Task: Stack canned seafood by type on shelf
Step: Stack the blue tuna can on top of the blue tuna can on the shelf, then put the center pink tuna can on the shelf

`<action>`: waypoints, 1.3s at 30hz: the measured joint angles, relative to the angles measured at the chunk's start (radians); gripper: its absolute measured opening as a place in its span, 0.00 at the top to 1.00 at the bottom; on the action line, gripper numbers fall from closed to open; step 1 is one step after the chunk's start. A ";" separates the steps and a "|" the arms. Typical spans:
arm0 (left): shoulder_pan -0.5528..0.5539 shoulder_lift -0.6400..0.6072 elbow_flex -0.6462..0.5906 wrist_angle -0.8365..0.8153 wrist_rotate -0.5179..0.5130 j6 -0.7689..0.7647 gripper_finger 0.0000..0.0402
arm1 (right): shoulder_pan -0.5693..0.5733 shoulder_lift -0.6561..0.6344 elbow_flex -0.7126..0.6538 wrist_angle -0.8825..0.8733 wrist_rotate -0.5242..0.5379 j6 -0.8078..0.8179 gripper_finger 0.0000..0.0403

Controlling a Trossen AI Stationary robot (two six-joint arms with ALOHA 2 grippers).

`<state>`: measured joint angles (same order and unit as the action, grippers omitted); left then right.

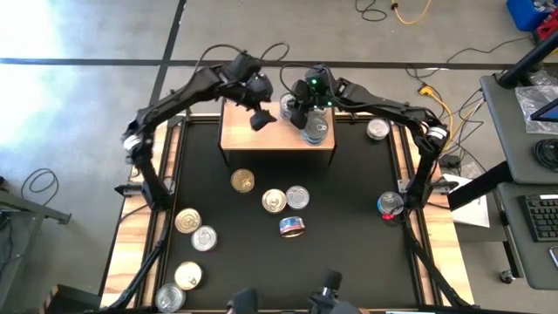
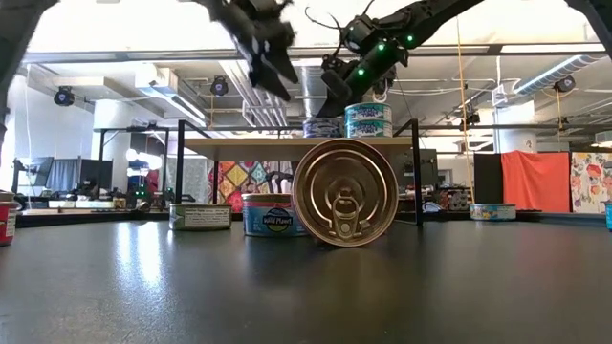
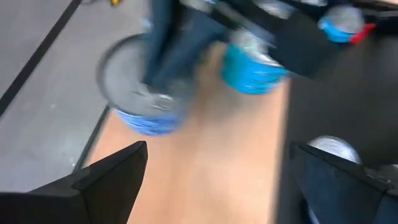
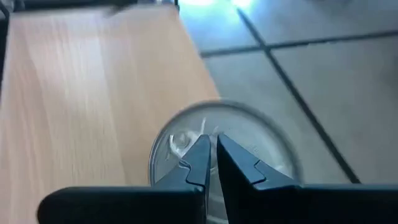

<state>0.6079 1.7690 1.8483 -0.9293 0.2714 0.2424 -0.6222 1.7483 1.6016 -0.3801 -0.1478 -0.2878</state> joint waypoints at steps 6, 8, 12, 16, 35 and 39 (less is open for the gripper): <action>-0.130 -0.258 -0.375 0.212 -0.092 -0.052 0.10 | 0.042 -0.098 -0.003 0.017 -0.001 -0.016 0.94; -0.177 -0.354 -0.505 0.296 -0.126 -0.051 0.10 | 0.077 -0.131 -0.007 0.006 -0.003 -0.024 0.94; -0.253 -0.534 -0.722 0.473 -0.180 -0.091 0.10 | 0.187 -0.187 -0.030 0.013 -0.012 -0.027 0.94; -0.320 -0.682 -0.858 0.509 -0.181 -0.174 0.10 | 0.326 -0.208 -0.080 0.009 -0.010 -0.038 0.94; -0.863 -0.939 -1.282 0.668 -0.477 -0.573 0.10 | 0.841 -0.190 -0.344 0.047 0.241 0.193 0.94; -0.878 -0.893 -1.421 1.006 -0.548 -0.564 0.10 | 0.880 -0.192 -0.408 0.035 0.331 0.282 0.94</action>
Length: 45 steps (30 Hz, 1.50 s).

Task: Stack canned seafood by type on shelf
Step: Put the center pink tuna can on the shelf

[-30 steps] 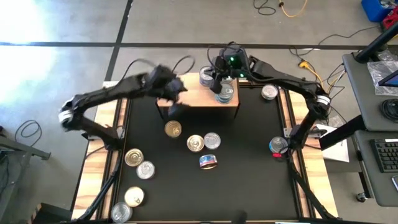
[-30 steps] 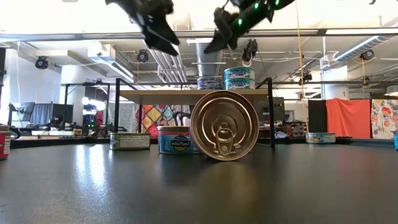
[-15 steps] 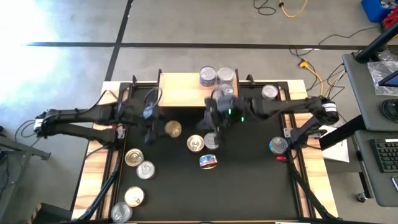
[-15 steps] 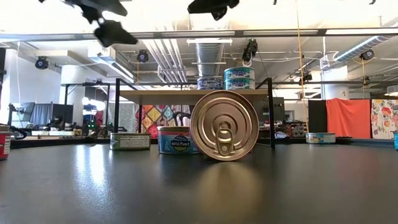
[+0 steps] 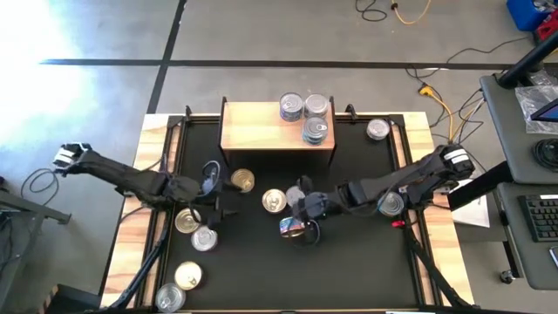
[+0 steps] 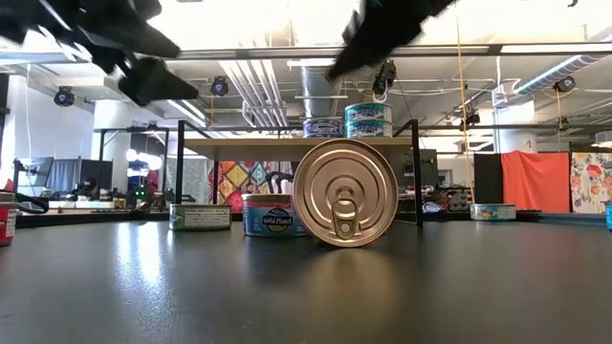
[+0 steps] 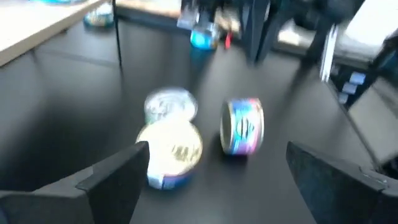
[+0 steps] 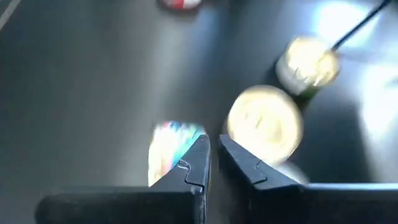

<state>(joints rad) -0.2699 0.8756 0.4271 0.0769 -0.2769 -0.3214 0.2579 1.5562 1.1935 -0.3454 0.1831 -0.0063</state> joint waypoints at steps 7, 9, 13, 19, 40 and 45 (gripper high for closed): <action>0.054 0.159 -0.144 0.390 -0.005 0.114 0.10 | 0.059 0.000 -0.130 0.003 -0.003 0.304 0.86; 0.080 0.219 -0.124 0.398 0.006 0.153 0.10 | 0.081 0.000 -0.151 0.002 -0.004 0.384 0.83; 0.114 0.368 -0.033 0.396 0.014 0.242 0.10 | 0.109 0.000 -0.189 0.012 -0.003 0.509 0.76; 0.124 0.636 0.129 0.411 -0.017 0.308 0.10 | 0.117 0.000 -0.254 0.156 0.005 0.549 0.69; 0.127 0.892 0.264 0.404 0.059 0.383 0.10 | 0.143 0.001 -0.247 0.121 0.131 0.607 0.68; 0.115 0.901 0.262 0.422 0.122 0.361 0.10 | 0.106 0.098 -0.194 0.124 0.245 0.606 0.67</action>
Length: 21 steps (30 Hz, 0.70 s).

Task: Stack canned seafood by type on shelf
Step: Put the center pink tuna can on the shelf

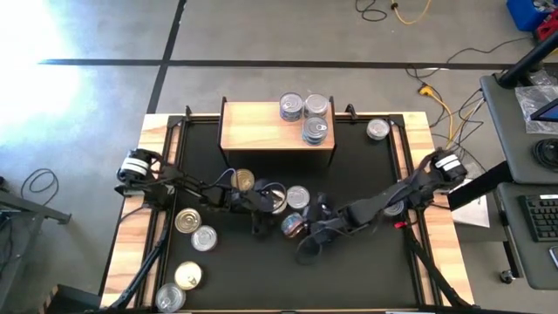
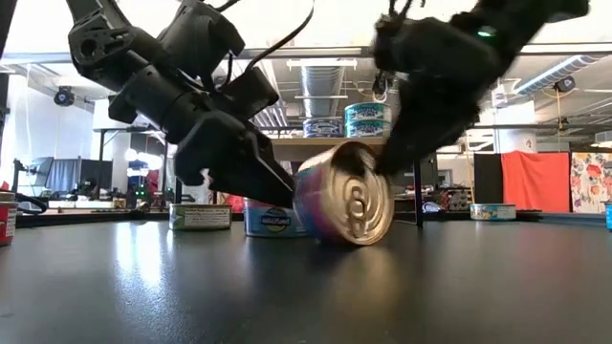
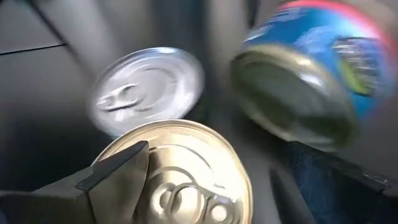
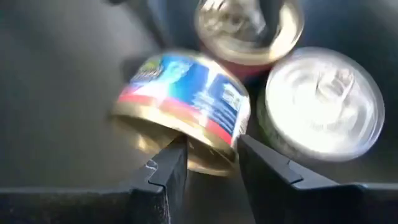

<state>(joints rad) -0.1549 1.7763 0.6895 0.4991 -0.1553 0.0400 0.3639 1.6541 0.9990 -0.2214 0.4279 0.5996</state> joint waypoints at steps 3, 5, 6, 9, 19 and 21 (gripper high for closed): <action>-0.027 0.007 0.000 0.012 0.008 0.001 0.10 | -0.050 0.046 0.064 -0.009 0.006 -0.091 0.67; -0.046 0.006 -0.001 0.006 -0.014 -0.011 0.10 | -0.072 0.065 0.113 -0.017 0.006 -0.154 0.67; -0.056 0.007 0.000 0.007 -0.024 -0.018 0.10 | -0.078 0.071 0.137 -0.018 0.009 -0.183 0.67; -0.090 0.003 -0.003 0.004 -0.073 -0.042 0.10 | -0.082 0.086 0.199 -0.001 0.007 -0.258 0.67; -0.100 -0.052 -0.005 -0.109 -0.124 -0.002 0.10 | -0.075 0.089 0.208 -0.032 -0.084 -0.202 0.65; -0.099 -0.070 -0.006 -0.173 -0.143 0.024 0.10 | -0.071 0.089 0.194 -0.037 -0.083 -0.199 0.66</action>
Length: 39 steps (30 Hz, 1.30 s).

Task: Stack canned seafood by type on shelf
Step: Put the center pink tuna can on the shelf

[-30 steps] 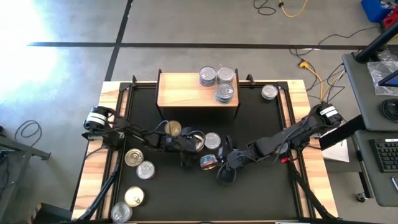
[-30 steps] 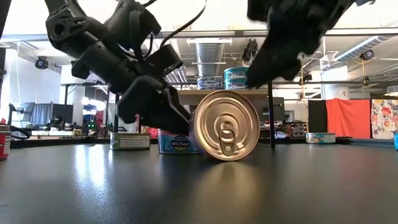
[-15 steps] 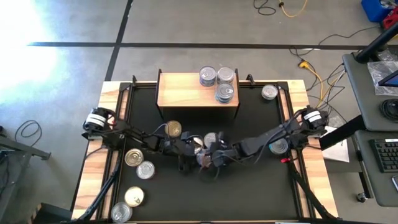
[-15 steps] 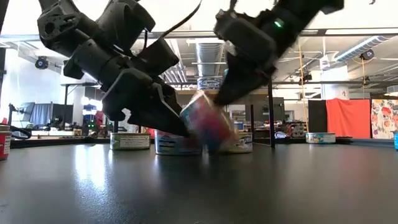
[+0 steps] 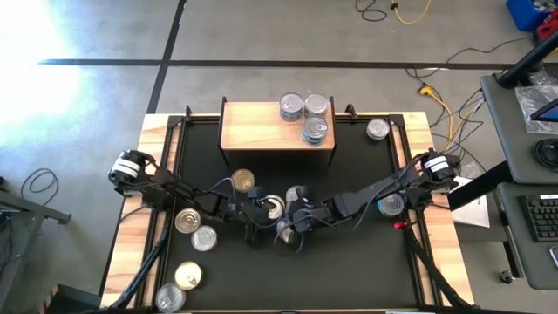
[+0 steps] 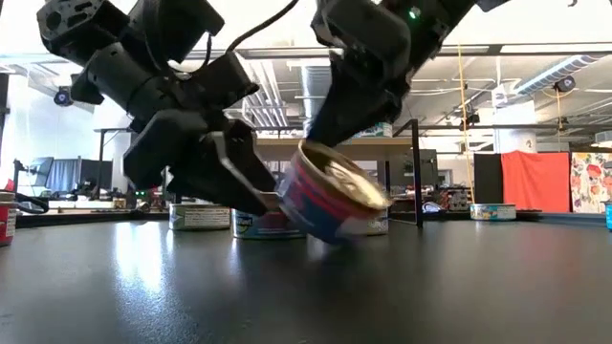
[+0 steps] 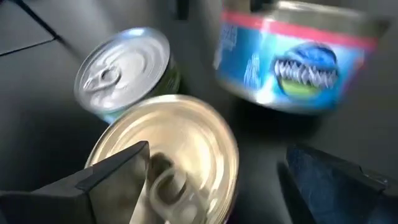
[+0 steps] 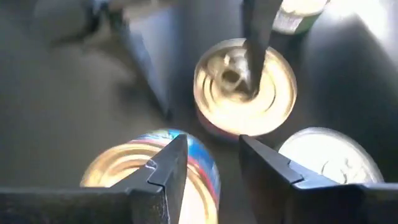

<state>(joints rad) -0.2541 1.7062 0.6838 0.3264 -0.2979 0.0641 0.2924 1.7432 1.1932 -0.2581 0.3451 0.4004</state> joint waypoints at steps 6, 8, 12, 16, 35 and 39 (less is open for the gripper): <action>0.026 -0.052 0.003 -0.182 -0.037 0.069 0.10 | 0.002 -0.015 -0.006 -0.006 -0.006 -0.056 0.67; 0.049 -0.069 0.003 -0.214 -0.036 0.082 0.10 | -0.003 -0.035 0.003 -0.006 -0.006 -0.109 0.66; 0.097 -0.120 0.012 -0.273 -0.022 0.114 0.10 | -0.024 -0.097 0.017 -0.055 -0.012 -0.156 0.63; 0.126 -0.194 0.057 -0.342 0.018 0.085 0.10 | -0.033 -0.156 0.023 -0.199 -0.038 -0.040 0.62; 0.097 -0.259 0.095 -0.432 0.261 -0.021 0.10 | 0.072 -0.024 0.025 -0.462 -0.263 1.140 0.66; 0.097 -0.202 0.101 -0.427 0.263 0.025 0.10 | 0.050 0.021 0.020 -0.465 -0.308 1.189 0.69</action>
<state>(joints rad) -0.1566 1.5042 0.7847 -0.1008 -0.0352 0.0891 0.3422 1.7637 1.2131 -0.7229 0.0372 1.5890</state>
